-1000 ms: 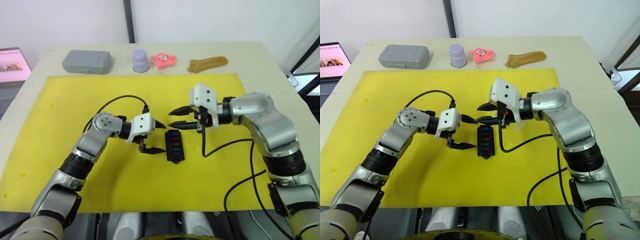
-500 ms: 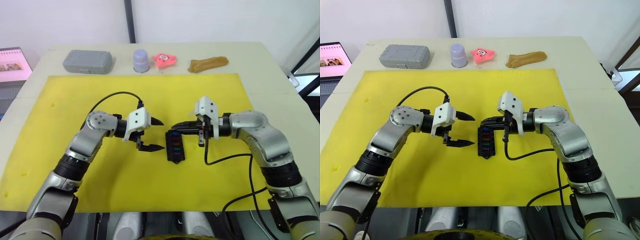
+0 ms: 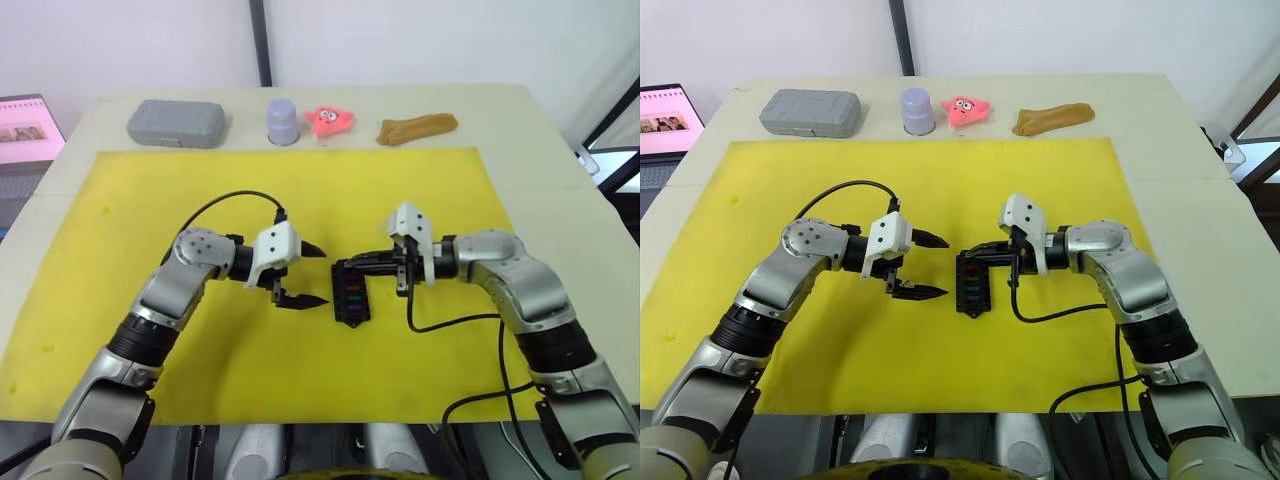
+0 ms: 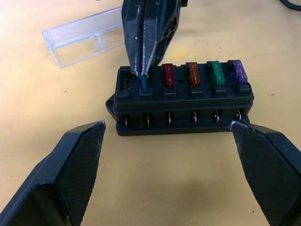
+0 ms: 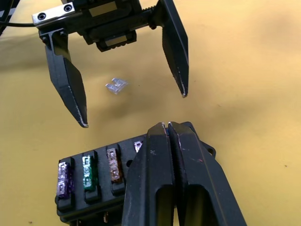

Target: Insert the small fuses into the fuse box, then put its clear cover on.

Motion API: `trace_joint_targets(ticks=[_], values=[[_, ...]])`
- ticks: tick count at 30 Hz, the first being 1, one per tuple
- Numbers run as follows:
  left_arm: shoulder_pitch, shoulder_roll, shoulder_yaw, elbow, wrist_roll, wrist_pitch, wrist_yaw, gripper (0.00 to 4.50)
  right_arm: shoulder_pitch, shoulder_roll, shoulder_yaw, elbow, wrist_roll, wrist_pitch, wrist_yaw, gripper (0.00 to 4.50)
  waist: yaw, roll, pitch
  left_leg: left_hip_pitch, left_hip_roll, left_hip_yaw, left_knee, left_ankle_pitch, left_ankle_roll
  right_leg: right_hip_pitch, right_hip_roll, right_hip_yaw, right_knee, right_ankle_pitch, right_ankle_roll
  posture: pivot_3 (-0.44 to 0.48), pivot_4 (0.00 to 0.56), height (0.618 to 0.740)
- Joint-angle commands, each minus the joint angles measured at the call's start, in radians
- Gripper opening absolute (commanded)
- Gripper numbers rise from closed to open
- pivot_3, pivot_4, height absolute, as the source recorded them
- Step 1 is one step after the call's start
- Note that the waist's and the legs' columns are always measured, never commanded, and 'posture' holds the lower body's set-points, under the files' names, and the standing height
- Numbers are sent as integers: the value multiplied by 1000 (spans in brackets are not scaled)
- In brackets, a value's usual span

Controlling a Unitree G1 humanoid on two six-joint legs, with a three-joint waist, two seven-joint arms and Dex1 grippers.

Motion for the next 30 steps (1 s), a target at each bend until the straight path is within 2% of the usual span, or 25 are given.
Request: trace_joint_targets(ticks=[1, 7, 19, 30], values=[[-4, 9, 6, -44, -4, -6, -2, 4500, -16, -7, -14, -9, 10, -10, 10, 101, 0, 0, 0, 0, 0, 0, 0, 0, 0, 0, 0, 0, 0, 0, 0, 0, 150, 740], [-4, 11, 5, -47, -4, -4, -3, 4500, -13, -11, -9, -13, 6, -10, 18, 101, 0, 0, 0, 0, 0, 0, 0, 0, 0, 0, 0, 0, 0, 0, 0, 0, 150, 740], [-7, 8, 2, -38, 3, -9, 0, 4500, -46, -27, 111, 69, -118, -58, 48, 101, -1, 0, 0, 1, 0, 0, 0, 0, 0, 1, 0, 0, 0, 0, 0, 0, 150, 740], [-5, 6, 2, -38, 4, -10, 7, 4500, -95, -72, 190, 107, -207, -19, 60, 101, 2, 0, -1, 2, 0, 0, 0, 0, 0, 3, 0, 0, 0, 0, 0, 0, 150, 740]])
